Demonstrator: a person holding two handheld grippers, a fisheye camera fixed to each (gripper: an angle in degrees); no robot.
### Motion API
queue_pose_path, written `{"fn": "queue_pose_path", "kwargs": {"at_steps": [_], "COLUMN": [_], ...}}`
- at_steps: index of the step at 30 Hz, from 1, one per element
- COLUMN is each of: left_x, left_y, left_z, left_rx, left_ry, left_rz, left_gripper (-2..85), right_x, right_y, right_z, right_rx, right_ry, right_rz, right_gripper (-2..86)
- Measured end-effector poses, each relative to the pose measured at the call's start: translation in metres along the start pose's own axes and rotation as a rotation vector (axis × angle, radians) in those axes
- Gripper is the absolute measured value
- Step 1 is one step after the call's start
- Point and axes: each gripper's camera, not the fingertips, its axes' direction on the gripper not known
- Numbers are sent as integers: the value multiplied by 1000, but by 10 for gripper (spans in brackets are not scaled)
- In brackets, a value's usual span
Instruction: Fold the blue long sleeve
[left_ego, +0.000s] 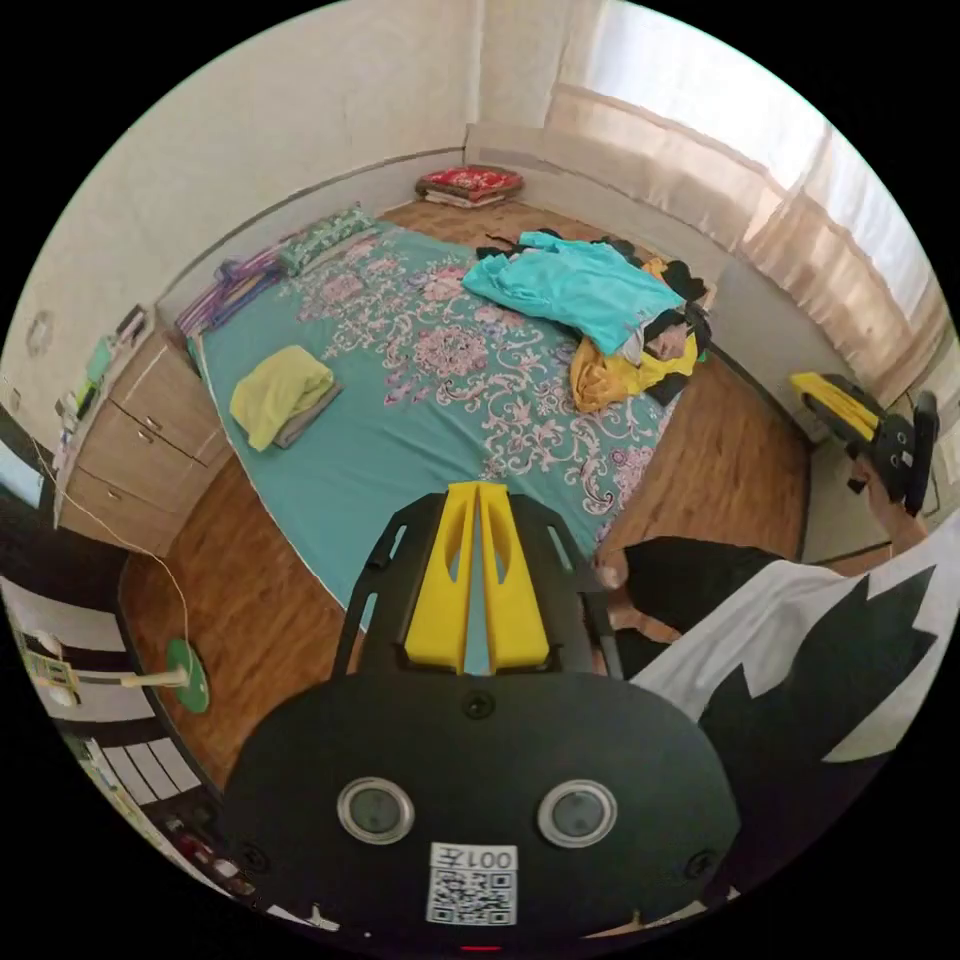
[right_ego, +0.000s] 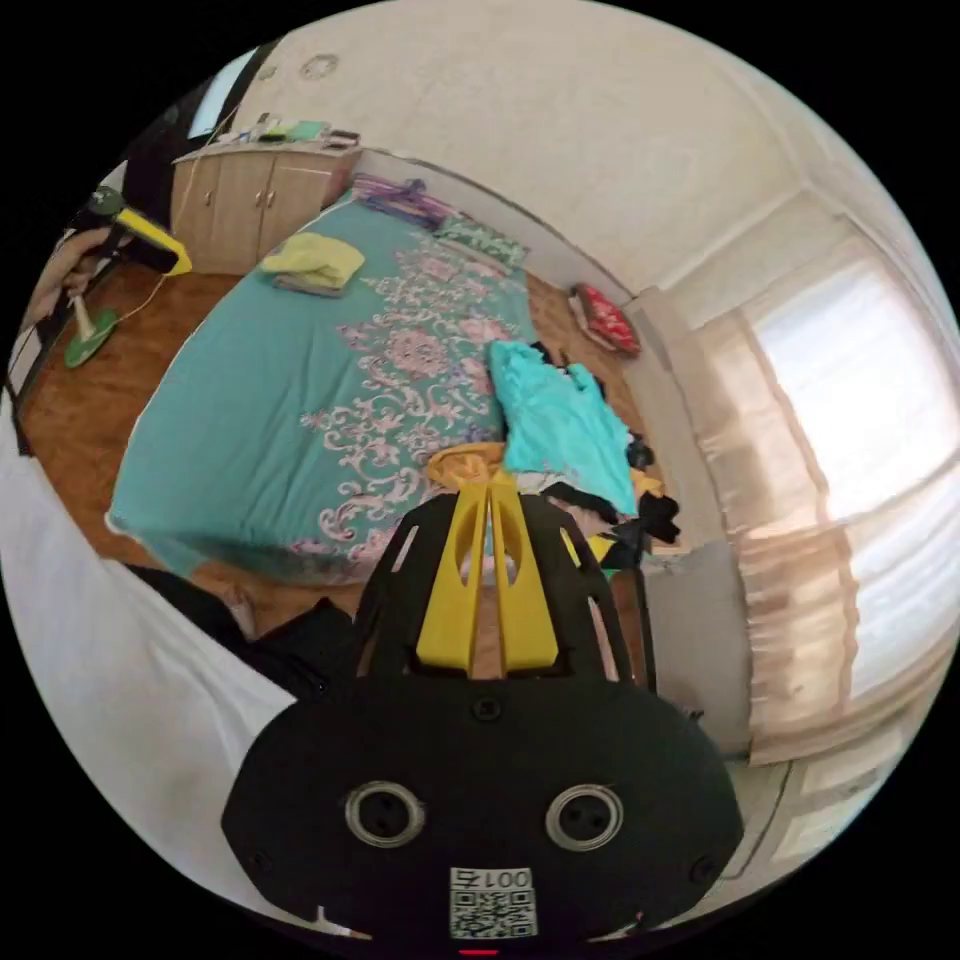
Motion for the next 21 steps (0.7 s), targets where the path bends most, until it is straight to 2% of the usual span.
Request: {"fn": "queue_pose_path", "kwargs": {"at_steps": [2,4,6,7,9,13,15,21], "left_x": [18,38,69,77,108,165,206,275], "left_y": [-21,-45,-79,-88,-121,-171,-216,-347], "left_z": [9,23,51,59,90,142,185,291], "left_rx": [47,65,10,-7,-34,-86,-175,-226], "left_ry": [-34,-28,58,73,37,-140,-220,-124], "left_rz": [60,119,230,237,207,199,224,205], "left_gripper": [-10,-10,-10,-10,-10,-9,-8,30], "right_x": [36,72,116,126,166,235,288,426], "right_y": [-18,-42,-70,-75,-95,-129,-159,-236], "right_z": [-5,8,35,40,56,93,133,212], "right_rx": [12,-117,-301,-322,-305,-275,-311,-312], "right_ry": [8,-63,-182,-212,-302,-319,-435,-544], "right_rz": [116,157,171,173,180,239,217,207], "right_gripper": [1,1,1,1,1,2,5,34]}}
